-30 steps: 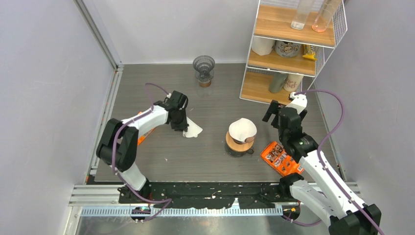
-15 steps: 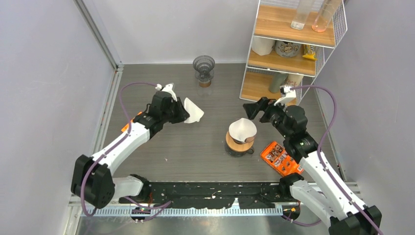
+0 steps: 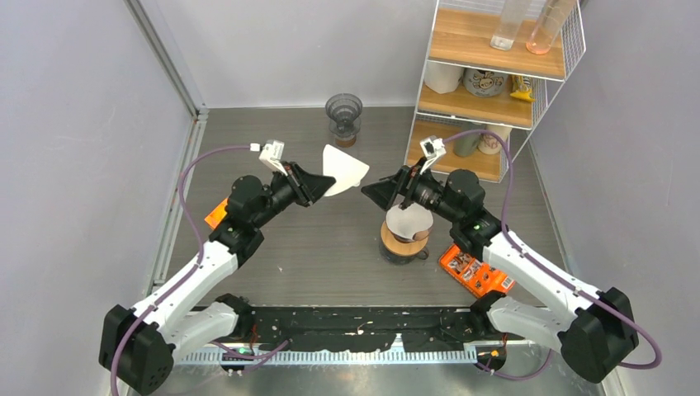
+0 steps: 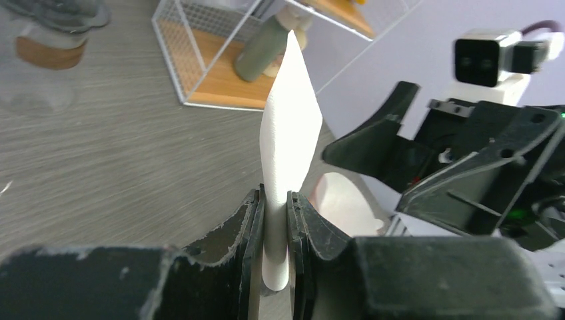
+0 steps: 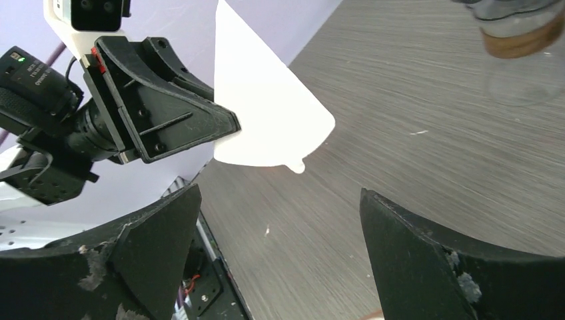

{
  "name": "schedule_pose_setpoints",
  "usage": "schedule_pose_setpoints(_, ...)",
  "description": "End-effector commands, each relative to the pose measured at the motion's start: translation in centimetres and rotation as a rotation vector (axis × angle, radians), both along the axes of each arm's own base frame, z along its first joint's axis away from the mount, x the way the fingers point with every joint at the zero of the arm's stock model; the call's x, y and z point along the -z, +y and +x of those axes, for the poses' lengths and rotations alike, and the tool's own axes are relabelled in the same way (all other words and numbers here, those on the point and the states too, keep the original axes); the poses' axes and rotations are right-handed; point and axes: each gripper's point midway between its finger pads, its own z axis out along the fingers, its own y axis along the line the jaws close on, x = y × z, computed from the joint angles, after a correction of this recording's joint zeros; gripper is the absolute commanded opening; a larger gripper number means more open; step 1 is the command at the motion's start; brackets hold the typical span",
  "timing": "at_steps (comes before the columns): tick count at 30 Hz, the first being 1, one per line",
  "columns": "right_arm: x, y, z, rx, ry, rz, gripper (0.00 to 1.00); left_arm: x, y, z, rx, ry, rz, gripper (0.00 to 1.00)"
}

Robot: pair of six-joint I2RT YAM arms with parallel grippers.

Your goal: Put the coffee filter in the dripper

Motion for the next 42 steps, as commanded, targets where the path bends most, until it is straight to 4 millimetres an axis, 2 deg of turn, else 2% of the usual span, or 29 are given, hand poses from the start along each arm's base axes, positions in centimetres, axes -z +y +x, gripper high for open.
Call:
schedule_pose_setpoints(1, -4.7, 2.0, -0.7, -0.077, -0.095, 0.124, 0.95, -3.9, -1.3, -1.4, 0.094, -0.114, -0.119, 0.24)
schedule_pose_setpoints(8, -4.5, 2.9, 0.1, -0.074, -0.053, 0.154, 0.99, -3.7, -2.6, -2.0, 0.152, -0.100, -0.151, 0.24)
schedule_pose_setpoints(13, -5.3, 3.6, -0.6, -0.109, -0.071, 0.177, 0.87, -3.2, -3.0, -1.8, 0.153, -0.085, -0.150, 0.24)
schedule_pose_setpoints(18, -6.0, 4.2, -1.4, -0.161, -0.088, 0.214, 0.80, -3.0, -3.2, -1.7, 0.156, -0.080, -0.151, 0.24)
schedule_pose_setpoints(20, -6.4, 4.2, -1.4, -0.167, -0.094, 0.222, 0.75, -3.1, -3.3, -1.7, 0.156, -0.081, -0.152, 0.24)
schedule_pose_setpoints(23, -6.5, 4.3, -1.5, -0.170, -0.092, 0.223, 0.62, -2.9, -3.2, -1.5, 0.143, -0.077, -0.152, 0.24)
schedule_pose_setpoints(29, -5.8, 3.9, -1.3, -0.133, -0.070, 0.193, 0.49, -2.8, -3.1, -1.2, 0.128, -0.076, -0.156, 0.24)
schedule_pose_setpoints(37, -5.7, 3.6, -1.1, -0.111, -0.085, 0.174, 0.23, -2.6, -3.3, -1.1, 0.135, -0.073, -0.150, 0.25)
schedule_pose_setpoints(42, -5.7, 3.4, -1.0, -0.098, -0.095, 0.139, 0.08, -2.3, -3.4, -1.1, 0.144, -0.076, -0.139, 0.31)
